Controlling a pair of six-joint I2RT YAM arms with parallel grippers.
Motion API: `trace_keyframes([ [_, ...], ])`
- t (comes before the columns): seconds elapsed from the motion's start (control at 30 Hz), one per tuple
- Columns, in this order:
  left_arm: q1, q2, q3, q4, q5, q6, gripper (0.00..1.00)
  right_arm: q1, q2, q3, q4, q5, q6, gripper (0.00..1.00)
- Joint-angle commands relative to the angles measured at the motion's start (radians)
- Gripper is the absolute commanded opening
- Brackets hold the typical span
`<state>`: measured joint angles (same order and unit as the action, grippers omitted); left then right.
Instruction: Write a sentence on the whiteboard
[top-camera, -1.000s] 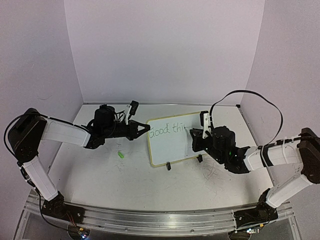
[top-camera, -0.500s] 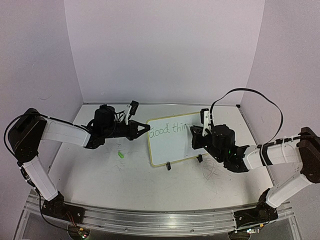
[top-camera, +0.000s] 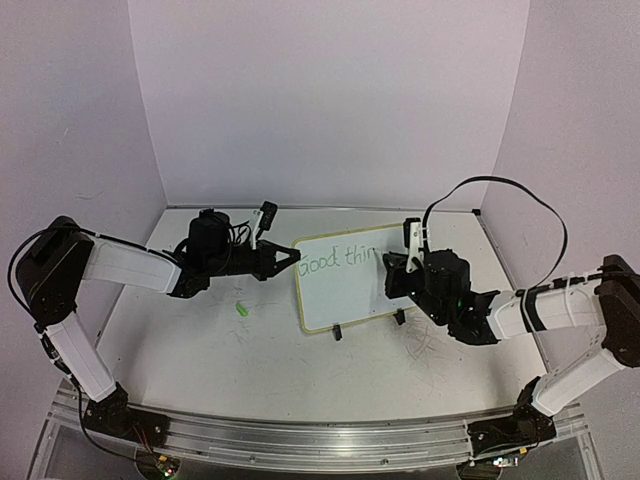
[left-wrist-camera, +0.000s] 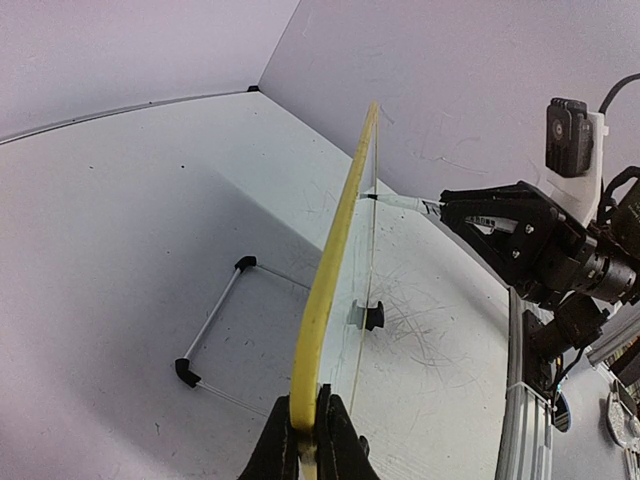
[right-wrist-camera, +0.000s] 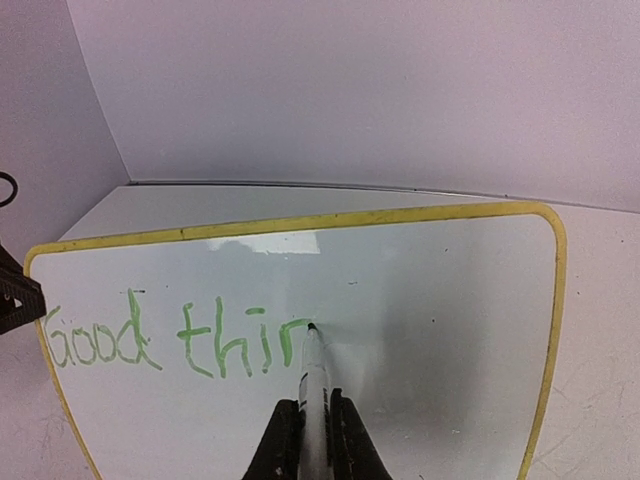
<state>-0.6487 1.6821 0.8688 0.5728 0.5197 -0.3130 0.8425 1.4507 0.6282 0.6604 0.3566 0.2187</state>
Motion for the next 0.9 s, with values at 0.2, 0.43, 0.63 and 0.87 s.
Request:
trace_keyframes([
  [0.2, 0.007, -0.04, -0.005, 0.027, -0.048, 0.073, 0.0, -0.003, -0.014, -0.026, -0.077, -0.017, 0.051, 0.0],
  [0.43, 0.006, -0.039, -0.005, 0.026, -0.049, 0.075, 0.0, -0.001, -0.014, -0.023, -0.058, -0.018, 0.042, 0.0],
  [0.63, 0.006, -0.042, -0.006, 0.025, -0.05, 0.074, 0.0, -0.003, -0.082, -0.022, 0.004, -0.069, 0.008, 0.0],
  [0.87, 0.006, -0.043, -0.005, 0.024, -0.048, 0.073, 0.0, -0.05, -0.12, -0.048, 0.012, -0.072, 0.0, 0.0],
])
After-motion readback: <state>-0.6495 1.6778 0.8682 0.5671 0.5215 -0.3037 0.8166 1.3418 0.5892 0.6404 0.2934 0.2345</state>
